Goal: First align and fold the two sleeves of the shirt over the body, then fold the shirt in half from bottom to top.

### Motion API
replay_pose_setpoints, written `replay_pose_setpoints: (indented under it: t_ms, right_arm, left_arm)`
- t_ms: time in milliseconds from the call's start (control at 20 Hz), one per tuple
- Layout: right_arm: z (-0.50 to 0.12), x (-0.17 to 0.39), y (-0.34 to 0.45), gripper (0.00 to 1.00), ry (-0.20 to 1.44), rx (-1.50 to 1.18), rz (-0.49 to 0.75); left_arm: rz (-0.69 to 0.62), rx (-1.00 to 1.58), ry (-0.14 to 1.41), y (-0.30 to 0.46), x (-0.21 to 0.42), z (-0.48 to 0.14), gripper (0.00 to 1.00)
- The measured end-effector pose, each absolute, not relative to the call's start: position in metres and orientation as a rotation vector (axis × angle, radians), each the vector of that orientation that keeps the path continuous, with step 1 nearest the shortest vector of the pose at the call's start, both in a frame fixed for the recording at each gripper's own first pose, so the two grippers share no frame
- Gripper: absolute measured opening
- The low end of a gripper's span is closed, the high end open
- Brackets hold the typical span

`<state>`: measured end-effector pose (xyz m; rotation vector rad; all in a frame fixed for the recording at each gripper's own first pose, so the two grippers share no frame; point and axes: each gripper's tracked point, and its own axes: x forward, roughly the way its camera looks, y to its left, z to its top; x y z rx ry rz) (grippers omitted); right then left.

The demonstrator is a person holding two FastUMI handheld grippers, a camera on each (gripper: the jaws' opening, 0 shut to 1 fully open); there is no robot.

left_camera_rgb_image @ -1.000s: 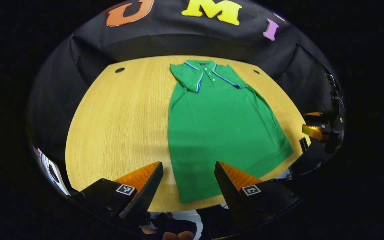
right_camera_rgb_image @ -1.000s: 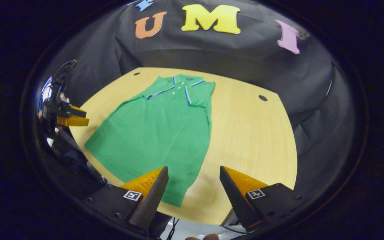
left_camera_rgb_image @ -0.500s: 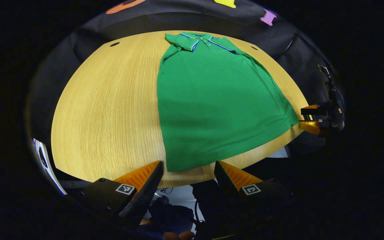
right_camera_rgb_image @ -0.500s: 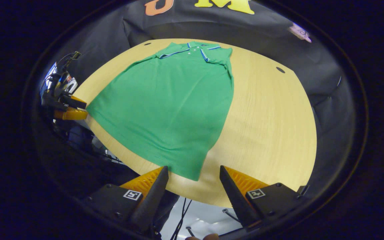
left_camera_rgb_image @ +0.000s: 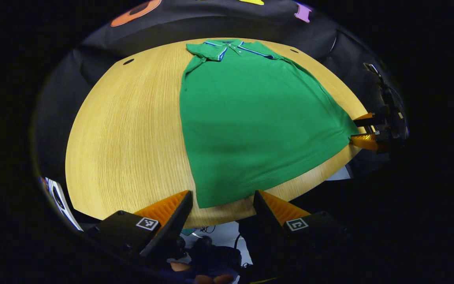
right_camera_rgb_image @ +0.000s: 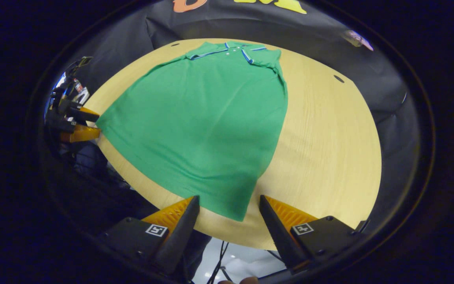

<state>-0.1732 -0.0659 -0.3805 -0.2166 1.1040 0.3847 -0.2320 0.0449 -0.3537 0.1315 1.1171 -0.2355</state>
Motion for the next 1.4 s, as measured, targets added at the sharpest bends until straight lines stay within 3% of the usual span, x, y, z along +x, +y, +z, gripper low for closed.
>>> replay_pose_setpoints:
  t_ms: [200,250,350,450,550,600,800,900,950,1050,1100,1400]
  right_arm:
    - [-0.379,-0.176,-0.062,0.92,1.104,-0.227,0.401]
    - [-0.379,-0.176,-0.058,0.82,1.103,-0.25,0.425]
    - [-0.378,-0.177,-0.052,0.58,1.093,-0.277,0.464]
    - [-0.378,-0.177,-0.051,0.17,1.092,-0.266,0.464]
    - [-0.379,-0.172,-0.053,0.12,1.111,-0.225,0.463]
    - [-0.377,-0.174,-0.053,0.04,1.126,-0.186,0.458]
    - [-0.37,-0.172,-0.053,0.02,1.157,-0.1,0.447]
    - [-0.361,-0.171,-0.051,0.05,1.151,-0.072,0.452]
    - [-0.358,-0.169,-0.052,0.02,1.15,-0.064,0.453]
    - [-0.351,-0.167,-0.052,0.05,1.149,-0.029,0.454]
    - [-0.347,-0.165,-0.052,0.02,1.145,-0.007,0.452]
    - [-0.314,-0.134,-0.053,0.02,1.092,0.109,0.438]
  left_arm:
    - [-0.256,0.175,1.098,0.041,-0.227,-0.356,1.0]
    - [-0.259,0.175,1.095,0.04,-0.226,-0.355,0.99]
    - [-0.262,0.182,1.093,0.035,-0.224,-0.356,0.84]
    - [-0.26,0.171,1.084,0.034,-0.221,-0.355,0.55]
    - [-0.266,0.134,1.089,0.033,-0.218,-0.355,0.24]
    - [-0.268,0.102,1.101,0.034,-0.219,-0.355,0.12]
    - [-0.289,0.023,1.125,0.032,-0.218,-0.348,0.05]
    - [-0.307,0.019,1.119,0.033,-0.217,-0.341,0.05]
    - [-0.32,0.016,1.114,0.032,-0.216,-0.337,0.04]
    - [-0.352,0.014,1.097,0.031,-0.212,-0.328,0.04]
    - [-0.365,0.011,1.084,0.031,-0.21,-0.322,0.04]
    - [-0.383,-0.036,1.018,0.032,-0.183,-0.29,0.04]
